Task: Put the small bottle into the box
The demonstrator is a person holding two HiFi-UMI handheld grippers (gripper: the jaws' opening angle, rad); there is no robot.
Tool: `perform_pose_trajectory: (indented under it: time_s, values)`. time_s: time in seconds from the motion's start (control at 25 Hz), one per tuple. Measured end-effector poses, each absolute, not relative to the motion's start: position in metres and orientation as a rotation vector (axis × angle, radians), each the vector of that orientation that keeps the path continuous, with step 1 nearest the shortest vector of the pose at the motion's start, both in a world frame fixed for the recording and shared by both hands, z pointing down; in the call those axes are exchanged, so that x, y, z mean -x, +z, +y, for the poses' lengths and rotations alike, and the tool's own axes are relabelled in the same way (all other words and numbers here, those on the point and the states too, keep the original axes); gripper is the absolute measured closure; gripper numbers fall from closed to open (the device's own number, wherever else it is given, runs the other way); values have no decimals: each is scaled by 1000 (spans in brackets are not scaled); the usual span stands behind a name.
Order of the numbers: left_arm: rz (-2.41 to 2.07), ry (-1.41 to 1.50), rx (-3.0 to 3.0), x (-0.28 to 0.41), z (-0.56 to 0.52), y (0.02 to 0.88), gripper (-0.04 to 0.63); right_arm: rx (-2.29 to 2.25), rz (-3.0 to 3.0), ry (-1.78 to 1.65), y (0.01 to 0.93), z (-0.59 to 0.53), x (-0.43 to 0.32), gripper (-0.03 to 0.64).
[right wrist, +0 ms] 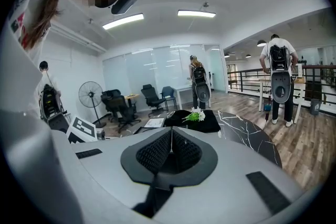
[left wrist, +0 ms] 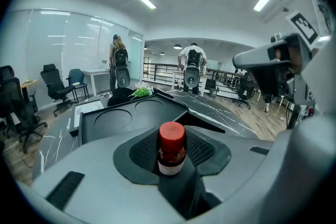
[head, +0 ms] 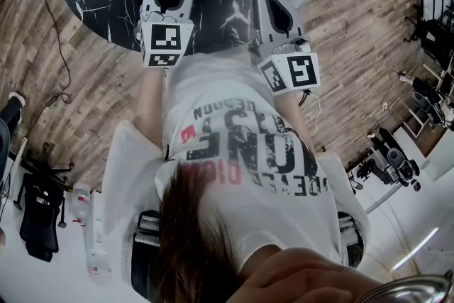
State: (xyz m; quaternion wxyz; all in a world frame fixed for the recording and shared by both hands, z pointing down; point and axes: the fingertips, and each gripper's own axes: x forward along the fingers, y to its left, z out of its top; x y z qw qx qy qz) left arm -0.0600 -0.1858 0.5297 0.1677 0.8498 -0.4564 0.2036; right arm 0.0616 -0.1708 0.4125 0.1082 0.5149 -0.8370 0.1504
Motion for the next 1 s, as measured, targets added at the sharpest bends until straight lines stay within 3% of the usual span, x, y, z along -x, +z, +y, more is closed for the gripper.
perform_pose_trajectory:
  time_s: [1.0]
  values:
    - [-1227, 698, -2456, 53, -178, 539, 453, -1514, -2465, 454, 414, -168, -57, 614]
